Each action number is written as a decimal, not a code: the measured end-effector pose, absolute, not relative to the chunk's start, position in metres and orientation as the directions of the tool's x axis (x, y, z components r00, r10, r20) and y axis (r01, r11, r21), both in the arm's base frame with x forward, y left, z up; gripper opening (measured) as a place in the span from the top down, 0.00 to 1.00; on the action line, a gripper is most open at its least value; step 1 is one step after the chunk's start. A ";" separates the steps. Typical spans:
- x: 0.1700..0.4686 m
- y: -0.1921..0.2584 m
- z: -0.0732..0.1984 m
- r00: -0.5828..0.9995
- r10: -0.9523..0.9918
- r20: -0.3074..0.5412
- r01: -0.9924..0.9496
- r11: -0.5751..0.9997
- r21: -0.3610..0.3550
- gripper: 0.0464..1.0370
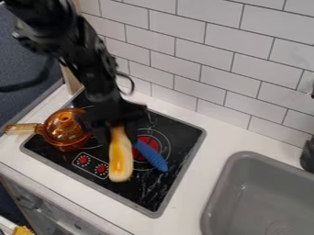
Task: Take the bread and put on the left side of the stove
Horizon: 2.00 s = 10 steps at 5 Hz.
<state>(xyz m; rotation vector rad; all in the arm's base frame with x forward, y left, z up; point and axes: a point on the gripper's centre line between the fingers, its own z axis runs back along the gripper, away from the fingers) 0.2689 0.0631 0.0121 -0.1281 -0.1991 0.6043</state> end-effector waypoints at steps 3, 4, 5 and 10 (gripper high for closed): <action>0.319 0.142 0.026 0.524 0.839 0.145 -0.806 0.544 -0.233 0.46; 0.337 0.165 0.009 0.431 0.894 0.118 -0.865 0.447 -0.226 0.46; 0.352 0.178 -0.005 0.380 0.921 0.090 -0.896 0.390 -0.211 0.46; 0.367 0.191 -0.046 0.328 0.942 0.068 -0.927 0.334 -0.172 0.10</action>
